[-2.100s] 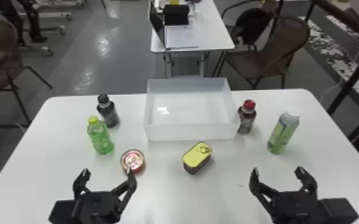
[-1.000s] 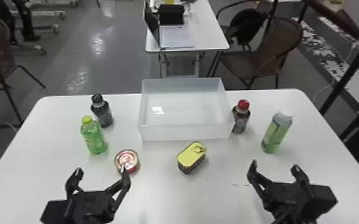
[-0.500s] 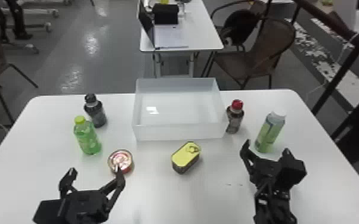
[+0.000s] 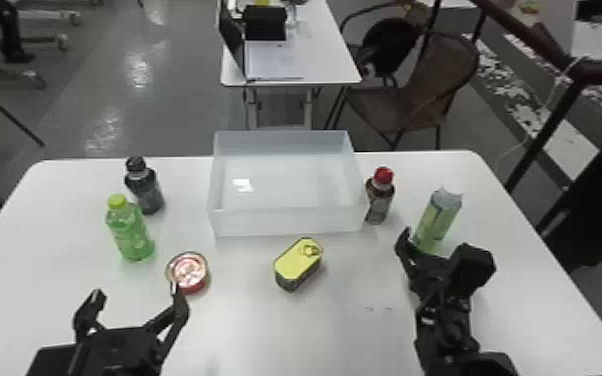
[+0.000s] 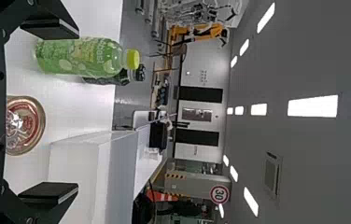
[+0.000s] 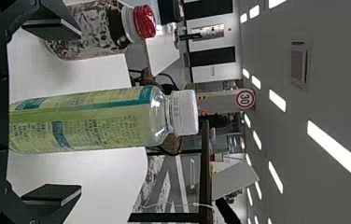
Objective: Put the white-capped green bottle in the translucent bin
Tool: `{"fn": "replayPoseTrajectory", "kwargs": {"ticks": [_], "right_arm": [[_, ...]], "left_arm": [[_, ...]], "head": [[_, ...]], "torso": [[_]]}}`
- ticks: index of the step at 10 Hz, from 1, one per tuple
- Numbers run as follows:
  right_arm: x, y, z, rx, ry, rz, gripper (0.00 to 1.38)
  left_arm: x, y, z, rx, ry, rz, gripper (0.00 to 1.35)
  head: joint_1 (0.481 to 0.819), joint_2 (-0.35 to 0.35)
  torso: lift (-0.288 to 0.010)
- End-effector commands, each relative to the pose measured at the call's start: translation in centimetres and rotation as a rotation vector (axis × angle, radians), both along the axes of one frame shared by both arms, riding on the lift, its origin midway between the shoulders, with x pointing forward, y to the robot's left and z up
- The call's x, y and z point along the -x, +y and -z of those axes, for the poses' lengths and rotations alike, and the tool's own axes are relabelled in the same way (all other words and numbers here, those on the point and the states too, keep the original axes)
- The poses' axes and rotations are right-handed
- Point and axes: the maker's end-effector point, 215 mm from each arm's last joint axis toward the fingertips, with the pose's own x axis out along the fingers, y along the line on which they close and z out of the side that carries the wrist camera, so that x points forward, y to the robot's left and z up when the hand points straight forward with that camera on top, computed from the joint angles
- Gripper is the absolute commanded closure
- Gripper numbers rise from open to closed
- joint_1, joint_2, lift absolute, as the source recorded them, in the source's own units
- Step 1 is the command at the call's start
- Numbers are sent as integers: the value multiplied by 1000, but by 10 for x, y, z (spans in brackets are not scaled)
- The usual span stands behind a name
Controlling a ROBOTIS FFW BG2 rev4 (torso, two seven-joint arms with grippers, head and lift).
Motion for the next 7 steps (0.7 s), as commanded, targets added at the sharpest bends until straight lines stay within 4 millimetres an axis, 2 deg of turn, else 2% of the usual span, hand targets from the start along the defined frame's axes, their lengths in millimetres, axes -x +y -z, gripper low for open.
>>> {"fn": "replayPoseTrajectory", "kwargs": {"ticks": [1, 5, 7], "right_arm": [[-6, -8, 3, -3, 1, 3, 131], [-29, -39, -12, 6, -19, -68, 127], [-41, -44, -15, 1, -10, -148, 131]], "left_arm": [[1, 1, 0, 6, 0, -5, 148], [4, 4, 5, 27, 10, -23, 148], [5, 5, 5, 23, 11, -22, 148]], "head": [[695, -64], [695, -82], [695, -97]], "torso": [[-79], [-79], [-79]]}}
